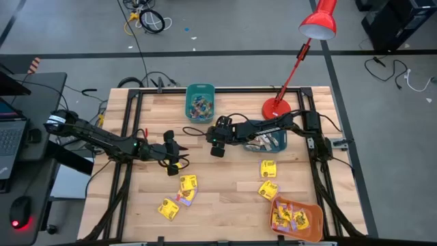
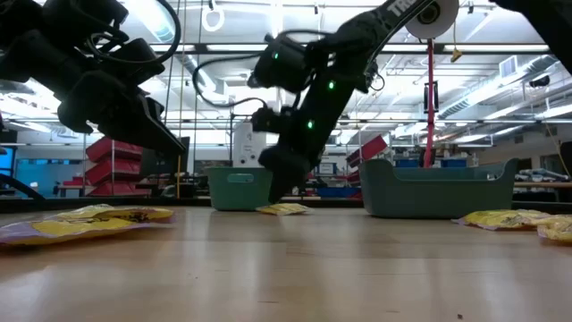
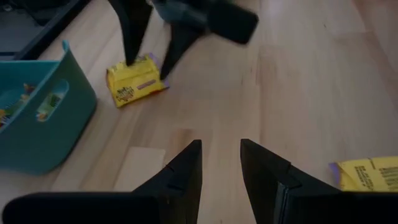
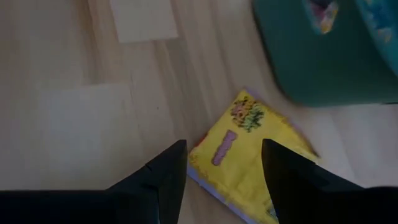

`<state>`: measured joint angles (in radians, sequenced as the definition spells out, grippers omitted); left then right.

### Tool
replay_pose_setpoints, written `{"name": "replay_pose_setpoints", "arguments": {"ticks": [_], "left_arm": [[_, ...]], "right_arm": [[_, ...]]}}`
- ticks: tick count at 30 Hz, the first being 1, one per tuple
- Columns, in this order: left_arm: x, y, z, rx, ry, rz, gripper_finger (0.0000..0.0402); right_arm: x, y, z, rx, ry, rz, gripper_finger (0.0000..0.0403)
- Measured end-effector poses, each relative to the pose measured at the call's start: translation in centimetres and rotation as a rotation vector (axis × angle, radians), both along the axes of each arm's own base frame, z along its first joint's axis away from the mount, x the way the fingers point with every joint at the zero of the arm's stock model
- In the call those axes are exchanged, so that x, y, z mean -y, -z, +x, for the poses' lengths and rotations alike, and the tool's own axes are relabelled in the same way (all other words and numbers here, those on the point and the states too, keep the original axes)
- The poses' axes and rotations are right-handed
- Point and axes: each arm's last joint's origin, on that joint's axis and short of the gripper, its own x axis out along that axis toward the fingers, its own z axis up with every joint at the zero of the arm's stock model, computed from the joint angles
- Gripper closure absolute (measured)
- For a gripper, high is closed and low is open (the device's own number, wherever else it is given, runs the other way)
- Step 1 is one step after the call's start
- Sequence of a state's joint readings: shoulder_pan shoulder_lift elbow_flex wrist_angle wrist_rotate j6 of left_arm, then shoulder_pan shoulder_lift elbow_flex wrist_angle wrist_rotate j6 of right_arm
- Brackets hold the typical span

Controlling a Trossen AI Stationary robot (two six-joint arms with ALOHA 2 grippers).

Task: Sort candy
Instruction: Put the yellow candy bag into the orange bin

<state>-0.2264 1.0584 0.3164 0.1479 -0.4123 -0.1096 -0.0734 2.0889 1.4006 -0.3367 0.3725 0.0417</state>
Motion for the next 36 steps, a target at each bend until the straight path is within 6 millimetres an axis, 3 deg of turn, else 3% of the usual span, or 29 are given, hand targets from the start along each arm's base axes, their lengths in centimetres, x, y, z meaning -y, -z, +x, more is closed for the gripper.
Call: {"name": "replay_pose_setpoints", "arguments": {"ticks": [9,21,27,34,36], "left_arm": [[-0.1,-0.2,0.1,0.019,-0.015,0.008,0.0289],[-0.1,-0.2,0.1,0.033,-0.042,-0.020,0.0289],[-0.1,-0.2,0.1,0.037,-0.053,-0.039,0.0289],[-0.1,-0.2,0.1,0.041,-0.054,-0.041,0.0289],[-0.1,-0.2,0.1,0.040,-0.053,-0.039,0.0289]], "right_arm": [[0.4,1.6,0.1,-0.026,0.024,0.013,0.0214],[1.4,1.8,-0.1,-0.014,0.063,0.075,0.0251],[1.6,2.1,-0.1,-0.009,0.061,0.140,0.0301],[1.7,2.8,-0.1,-0.022,0.041,0.194,0.0390],[1.7,2.7,-0.1,-0.019,0.035,0.197,0.0397]]}}
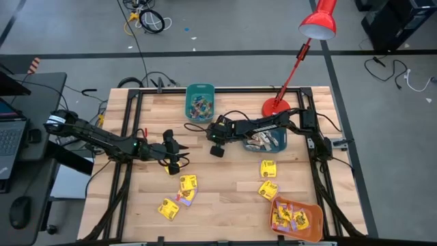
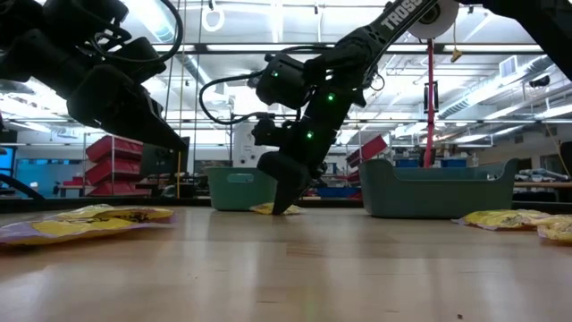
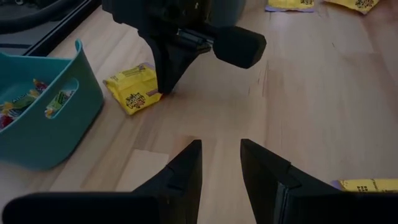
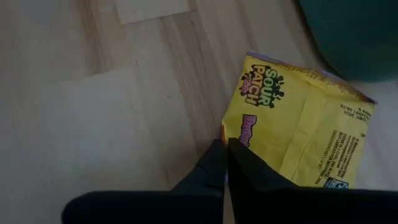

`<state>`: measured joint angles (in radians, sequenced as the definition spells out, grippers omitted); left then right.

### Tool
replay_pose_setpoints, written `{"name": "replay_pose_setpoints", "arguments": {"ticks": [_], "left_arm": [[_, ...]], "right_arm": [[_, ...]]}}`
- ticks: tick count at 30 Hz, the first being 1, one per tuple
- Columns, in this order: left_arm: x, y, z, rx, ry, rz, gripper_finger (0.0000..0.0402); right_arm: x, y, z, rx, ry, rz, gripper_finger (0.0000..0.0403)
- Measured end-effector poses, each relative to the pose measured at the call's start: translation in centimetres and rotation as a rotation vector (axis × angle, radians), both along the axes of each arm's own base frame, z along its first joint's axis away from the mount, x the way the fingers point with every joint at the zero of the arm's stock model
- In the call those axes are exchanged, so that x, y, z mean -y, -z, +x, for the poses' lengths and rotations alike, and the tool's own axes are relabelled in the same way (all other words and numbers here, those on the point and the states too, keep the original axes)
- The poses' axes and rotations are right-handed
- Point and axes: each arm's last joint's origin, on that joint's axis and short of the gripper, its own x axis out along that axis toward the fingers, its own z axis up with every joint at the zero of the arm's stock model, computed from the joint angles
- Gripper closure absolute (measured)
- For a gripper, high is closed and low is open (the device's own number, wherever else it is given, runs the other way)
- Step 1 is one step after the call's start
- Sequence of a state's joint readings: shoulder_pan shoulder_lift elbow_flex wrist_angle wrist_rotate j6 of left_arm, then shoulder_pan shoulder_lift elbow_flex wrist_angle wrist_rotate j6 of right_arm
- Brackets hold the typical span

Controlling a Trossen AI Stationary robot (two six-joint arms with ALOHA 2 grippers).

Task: Sort candy
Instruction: Put the yellow candy bag into the orange bin

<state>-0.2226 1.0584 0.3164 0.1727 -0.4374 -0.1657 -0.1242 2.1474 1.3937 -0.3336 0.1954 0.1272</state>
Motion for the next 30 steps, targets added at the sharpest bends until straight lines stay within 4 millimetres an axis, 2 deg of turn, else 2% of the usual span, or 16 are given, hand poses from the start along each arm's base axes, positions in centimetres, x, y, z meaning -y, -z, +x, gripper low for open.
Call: {"name": "replay_pose_setpoints", "arguments": {"ticks": [9,18,30], "left_arm": [[0.0,0.1,0.0,-0.012,0.006,0.012,0.0289],[0.1,0.1,0.0,-0.044,0.091,0.122,0.0289],[0.1,-0.1,0.1,-0.042,0.149,0.211,0.0280]], "right_arm": [[-0.7,-0.9,-0.2,0.011,-0.056,0.036,0.0403],[-2.8,-3.5,-0.1,0.094,-0.161,0.135,0.0403],[-4.6,-4.7,0.8,0.225,-0.235,0.211,0.0403]]}}
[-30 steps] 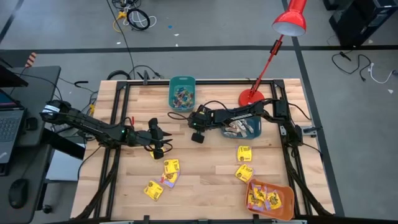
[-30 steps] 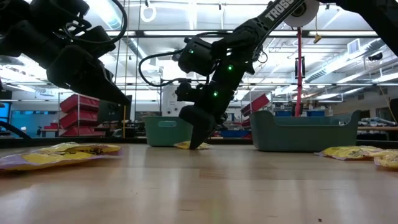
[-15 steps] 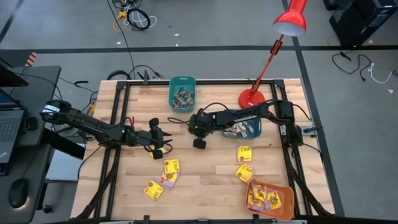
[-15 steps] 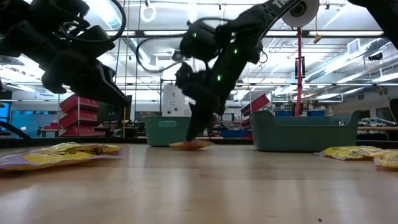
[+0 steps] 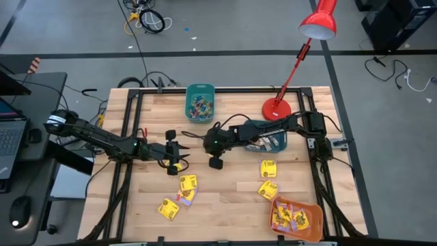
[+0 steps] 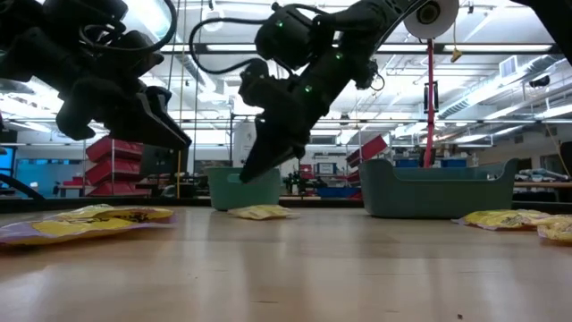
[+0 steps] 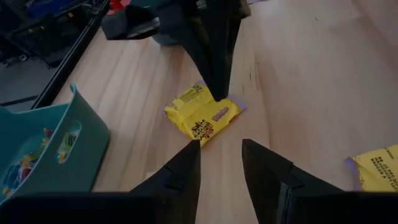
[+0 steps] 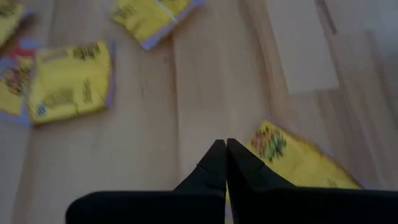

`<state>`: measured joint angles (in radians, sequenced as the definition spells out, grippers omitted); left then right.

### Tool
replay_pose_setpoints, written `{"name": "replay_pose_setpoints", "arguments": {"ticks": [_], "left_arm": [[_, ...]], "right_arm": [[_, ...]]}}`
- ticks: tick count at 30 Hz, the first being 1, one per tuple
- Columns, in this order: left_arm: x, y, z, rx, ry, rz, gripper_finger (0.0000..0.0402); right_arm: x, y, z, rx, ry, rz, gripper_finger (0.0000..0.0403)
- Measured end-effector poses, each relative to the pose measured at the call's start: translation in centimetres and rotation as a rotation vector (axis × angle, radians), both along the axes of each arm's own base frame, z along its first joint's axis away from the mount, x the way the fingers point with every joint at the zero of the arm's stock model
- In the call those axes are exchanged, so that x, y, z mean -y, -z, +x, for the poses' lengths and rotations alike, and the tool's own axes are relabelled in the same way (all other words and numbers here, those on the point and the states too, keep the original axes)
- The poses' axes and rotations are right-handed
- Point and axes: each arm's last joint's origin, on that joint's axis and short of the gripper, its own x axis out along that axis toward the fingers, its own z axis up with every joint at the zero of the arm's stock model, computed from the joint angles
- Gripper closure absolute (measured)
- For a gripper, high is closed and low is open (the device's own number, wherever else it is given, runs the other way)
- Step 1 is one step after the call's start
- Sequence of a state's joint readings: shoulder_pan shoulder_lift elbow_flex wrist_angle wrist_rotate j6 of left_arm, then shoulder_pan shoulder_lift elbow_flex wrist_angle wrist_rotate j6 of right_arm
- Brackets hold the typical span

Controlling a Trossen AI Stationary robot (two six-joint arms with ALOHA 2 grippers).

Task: Sort candy
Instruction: Put the yellow candy bag into the orange bin

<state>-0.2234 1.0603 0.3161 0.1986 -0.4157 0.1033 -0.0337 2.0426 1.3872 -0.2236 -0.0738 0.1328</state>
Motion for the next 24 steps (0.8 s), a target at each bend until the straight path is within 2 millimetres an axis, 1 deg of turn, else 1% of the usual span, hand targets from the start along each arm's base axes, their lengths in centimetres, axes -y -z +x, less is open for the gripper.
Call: {"name": "replay_pose_setpoints", "arguments": {"ticks": [3,5,8,10,12,16,24], "left_arm": [[0.0,-0.1,0.1,0.013,-0.002,-0.008,0.0274],[0.0,-0.2,0.1,0.023,-0.003,-0.012,0.0271],[0.0,-0.2,0.1,0.025,-0.012,-0.029,0.0269],[0.0,-0.2,0.1,0.026,-0.015,-0.034,0.0269],[0.0,-0.1,0.1,0.028,-0.021,-0.046,0.0269],[0.0,-0.2,0.1,0.032,-0.025,-0.052,0.0269],[0.0,-0.2,0.1,0.034,-0.029,-0.060,0.0269]], "right_arm": [[-0.4,-0.2,0.2,0.030,-0.011,-0.001,0.0403],[-0.5,-0.1,0.1,0.012,0.016,-0.095,0.0403],[-1.0,0.3,-0.4,-0.069,-0.006,-0.280,0.0403],[-1.4,0.5,-0.7,-0.106,-0.047,-0.350,0.0401],[-1.8,0.5,-0.8,-0.119,-0.087,-0.379,0.0393],[-2.5,0.5,-0.8,-0.118,-0.133,-0.399,0.0354],[-2.6,0.5,-0.8,-0.109,-0.084,-0.355,0.0239]]}}
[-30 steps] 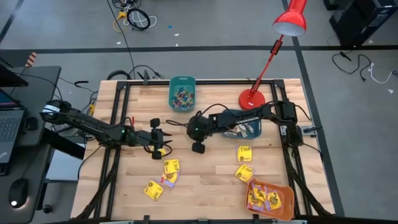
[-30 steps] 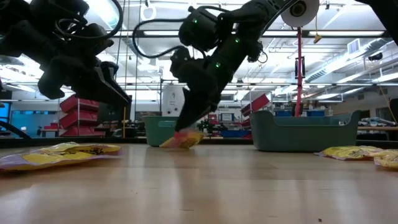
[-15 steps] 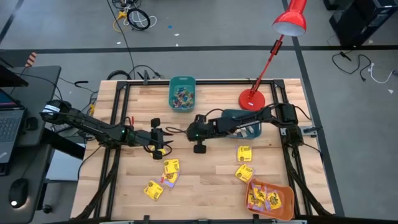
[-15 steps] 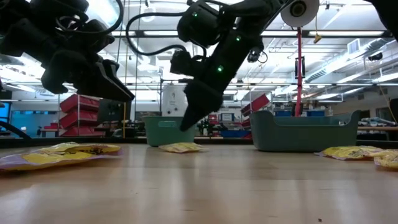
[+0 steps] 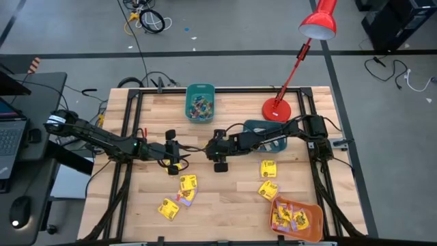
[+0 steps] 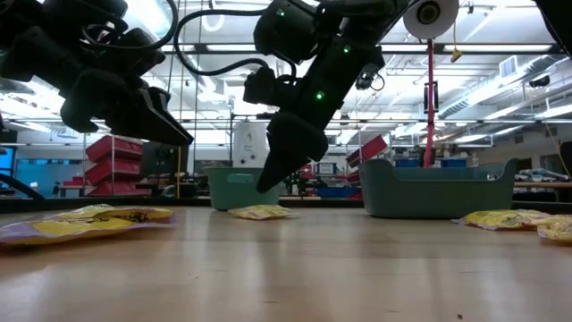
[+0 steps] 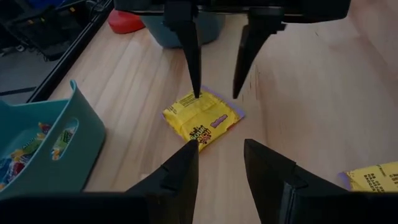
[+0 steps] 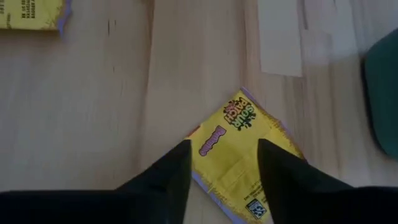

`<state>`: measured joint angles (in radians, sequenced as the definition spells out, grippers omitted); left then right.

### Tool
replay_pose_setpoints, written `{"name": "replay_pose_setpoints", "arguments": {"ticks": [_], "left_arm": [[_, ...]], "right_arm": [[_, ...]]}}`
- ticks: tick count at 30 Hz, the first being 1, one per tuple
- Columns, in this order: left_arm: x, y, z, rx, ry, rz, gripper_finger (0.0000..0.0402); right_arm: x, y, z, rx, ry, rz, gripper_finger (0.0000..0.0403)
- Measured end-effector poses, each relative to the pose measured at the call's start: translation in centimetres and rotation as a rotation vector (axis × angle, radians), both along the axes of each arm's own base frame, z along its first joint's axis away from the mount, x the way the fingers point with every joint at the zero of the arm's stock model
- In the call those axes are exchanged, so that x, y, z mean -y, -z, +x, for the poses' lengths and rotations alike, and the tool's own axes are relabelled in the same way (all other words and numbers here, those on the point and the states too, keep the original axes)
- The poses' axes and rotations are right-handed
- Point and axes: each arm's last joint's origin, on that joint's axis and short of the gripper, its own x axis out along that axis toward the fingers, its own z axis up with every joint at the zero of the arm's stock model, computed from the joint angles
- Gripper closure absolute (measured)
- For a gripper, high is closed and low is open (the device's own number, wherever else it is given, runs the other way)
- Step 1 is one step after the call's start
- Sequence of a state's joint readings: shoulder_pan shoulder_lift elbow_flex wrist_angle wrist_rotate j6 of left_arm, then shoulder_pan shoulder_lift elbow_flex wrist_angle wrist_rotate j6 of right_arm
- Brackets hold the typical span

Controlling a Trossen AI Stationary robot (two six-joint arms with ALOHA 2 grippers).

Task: Sort candy
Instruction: Put the yellow candy bag into the orange bin

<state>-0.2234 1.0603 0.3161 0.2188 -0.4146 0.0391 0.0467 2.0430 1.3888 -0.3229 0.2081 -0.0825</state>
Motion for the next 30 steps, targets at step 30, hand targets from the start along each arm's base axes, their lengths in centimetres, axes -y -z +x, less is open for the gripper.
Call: {"name": "replay_pose_setpoints", "arguments": {"ticks": [30], "left_arm": [[0.2,-0.1,0.0,0.019,0.009,-0.032,0.0269]], "right_arm": [[-0.6,4.5,0.1,0.075,0.112,0.054,0.0224]]}}
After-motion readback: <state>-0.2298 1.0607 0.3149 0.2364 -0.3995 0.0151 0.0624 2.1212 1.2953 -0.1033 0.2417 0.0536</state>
